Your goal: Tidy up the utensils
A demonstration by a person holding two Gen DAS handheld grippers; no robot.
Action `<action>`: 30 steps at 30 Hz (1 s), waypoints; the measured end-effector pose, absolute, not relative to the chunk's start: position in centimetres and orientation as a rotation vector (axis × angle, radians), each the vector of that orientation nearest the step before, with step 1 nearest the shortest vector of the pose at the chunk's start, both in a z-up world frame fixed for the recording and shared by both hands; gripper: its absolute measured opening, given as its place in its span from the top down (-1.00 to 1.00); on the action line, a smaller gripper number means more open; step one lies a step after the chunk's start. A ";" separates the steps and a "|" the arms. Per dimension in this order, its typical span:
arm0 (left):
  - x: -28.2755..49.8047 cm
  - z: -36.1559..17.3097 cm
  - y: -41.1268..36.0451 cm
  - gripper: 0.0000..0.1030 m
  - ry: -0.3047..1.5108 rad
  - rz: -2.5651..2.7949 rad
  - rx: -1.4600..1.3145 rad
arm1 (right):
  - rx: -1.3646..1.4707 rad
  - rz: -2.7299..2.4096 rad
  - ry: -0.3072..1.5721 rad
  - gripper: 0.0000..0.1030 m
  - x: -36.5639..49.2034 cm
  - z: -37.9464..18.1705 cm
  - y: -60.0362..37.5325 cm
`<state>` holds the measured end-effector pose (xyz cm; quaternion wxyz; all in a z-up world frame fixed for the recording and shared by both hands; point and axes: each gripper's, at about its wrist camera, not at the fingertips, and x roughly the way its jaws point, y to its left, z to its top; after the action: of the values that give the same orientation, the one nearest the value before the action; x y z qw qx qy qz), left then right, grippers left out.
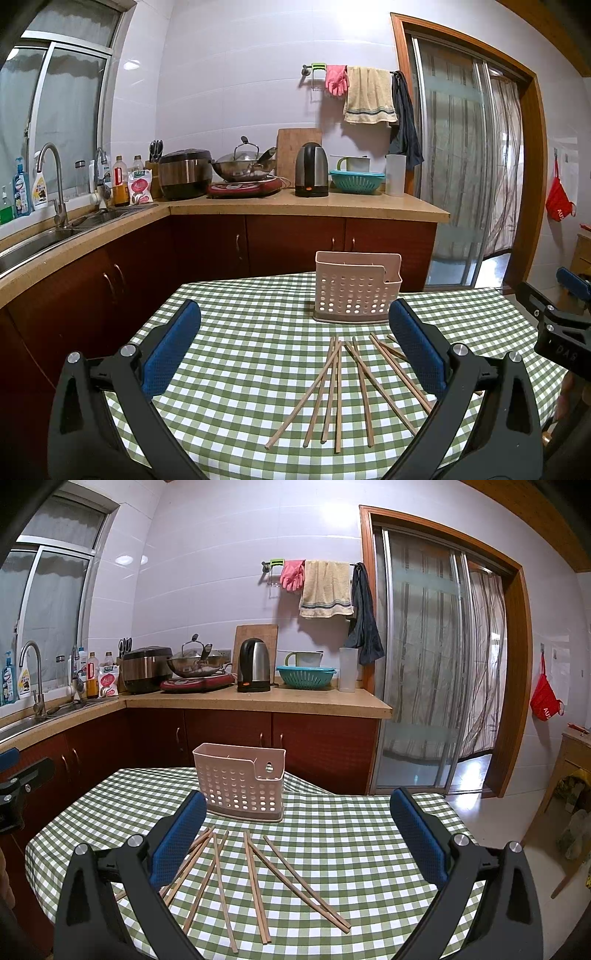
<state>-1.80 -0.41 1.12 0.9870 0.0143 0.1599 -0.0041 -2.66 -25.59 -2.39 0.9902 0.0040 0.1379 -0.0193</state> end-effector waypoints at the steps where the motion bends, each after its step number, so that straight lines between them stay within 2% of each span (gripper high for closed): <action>1: -1.9 1.2 -0.5 -0.92 0.321 -0.008 0.028 | 0.008 -0.039 0.276 -0.89 -2.6 -2.4 -25.6; 30: -1.9 1.0 -0.5 -0.92 0.324 -0.011 0.024 | 0.008 -0.040 0.273 -0.89 -2.9 -2.2 -25.7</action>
<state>-1.90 -0.52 0.97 0.9868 0.0121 0.1612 -0.0056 -2.86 -25.70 -2.17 0.9905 0.0039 0.1361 -0.0200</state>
